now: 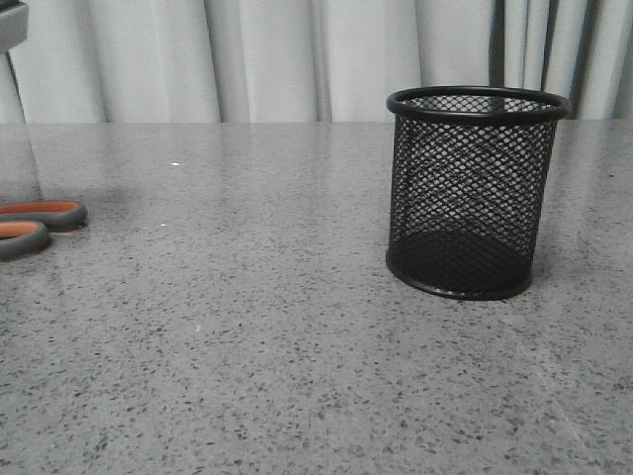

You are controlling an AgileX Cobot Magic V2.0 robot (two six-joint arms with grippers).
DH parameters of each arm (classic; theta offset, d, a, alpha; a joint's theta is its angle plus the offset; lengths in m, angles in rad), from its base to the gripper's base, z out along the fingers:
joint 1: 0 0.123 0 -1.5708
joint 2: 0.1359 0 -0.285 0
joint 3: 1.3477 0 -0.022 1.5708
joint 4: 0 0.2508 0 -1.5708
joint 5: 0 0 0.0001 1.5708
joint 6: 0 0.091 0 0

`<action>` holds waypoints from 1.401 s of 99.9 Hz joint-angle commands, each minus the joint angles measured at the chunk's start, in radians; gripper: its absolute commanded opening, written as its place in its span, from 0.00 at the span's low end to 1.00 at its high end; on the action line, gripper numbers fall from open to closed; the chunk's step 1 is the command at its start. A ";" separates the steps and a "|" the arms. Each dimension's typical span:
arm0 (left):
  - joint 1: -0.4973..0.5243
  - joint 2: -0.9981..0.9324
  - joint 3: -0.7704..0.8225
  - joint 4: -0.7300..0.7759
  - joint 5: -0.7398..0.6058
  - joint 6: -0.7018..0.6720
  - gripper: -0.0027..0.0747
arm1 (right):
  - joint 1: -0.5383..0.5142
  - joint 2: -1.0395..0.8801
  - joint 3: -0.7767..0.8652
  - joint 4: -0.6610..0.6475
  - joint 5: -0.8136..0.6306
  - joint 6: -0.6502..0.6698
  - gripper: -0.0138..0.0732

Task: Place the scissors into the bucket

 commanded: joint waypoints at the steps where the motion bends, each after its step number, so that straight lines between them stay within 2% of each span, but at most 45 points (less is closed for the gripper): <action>1: 0.002 -0.009 -0.031 -0.029 -0.008 0.002 0.57 | 0.001 0.011 -0.037 0.003 -0.086 -0.011 0.64; 26: 0.002 0.039 -0.031 -0.039 -0.004 0.002 0.57 | 0.001 0.011 -0.037 -0.011 -0.092 -0.011 0.64; 48: -0.002 0.077 -0.031 -0.132 0.047 0.002 0.56 | 0.001 0.011 -0.037 -0.013 -0.124 -0.011 0.64; 55: -0.004 0.079 -0.031 -0.144 0.065 0.002 0.51 | 0.001 0.011 -0.037 -0.013 -0.125 -0.011 0.64; 70: -0.006 0.079 -0.031 -0.159 0.091 0.002 0.32 | 0.001 0.011 -0.037 -0.013 -0.128 -0.011 0.64; 79: -0.009 0.079 -0.031 -0.168 0.093 0.000 0.23 | 0.001 0.011 -0.037 -0.013 -0.128 -0.011 0.64; 105: -0.039 0.018 -0.031 -0.173 0.062 -0.009 0.16 | 0.001 0.011 -0.037 -0.009 -0.128 -0.011 0.64; 122: -0.066 -0.096 -0.031 -0.239 -0.026 -0.009 0.16 | 0.016 0.011 -0.043 0.138 -0.122 -0.021 0.64; 140: -0.168 -0.231 -0.031 -0.249 -0.134 -0.009 0.16 | 0.098 0.011 -0.086 0.347 -0.095 -0.133 0.64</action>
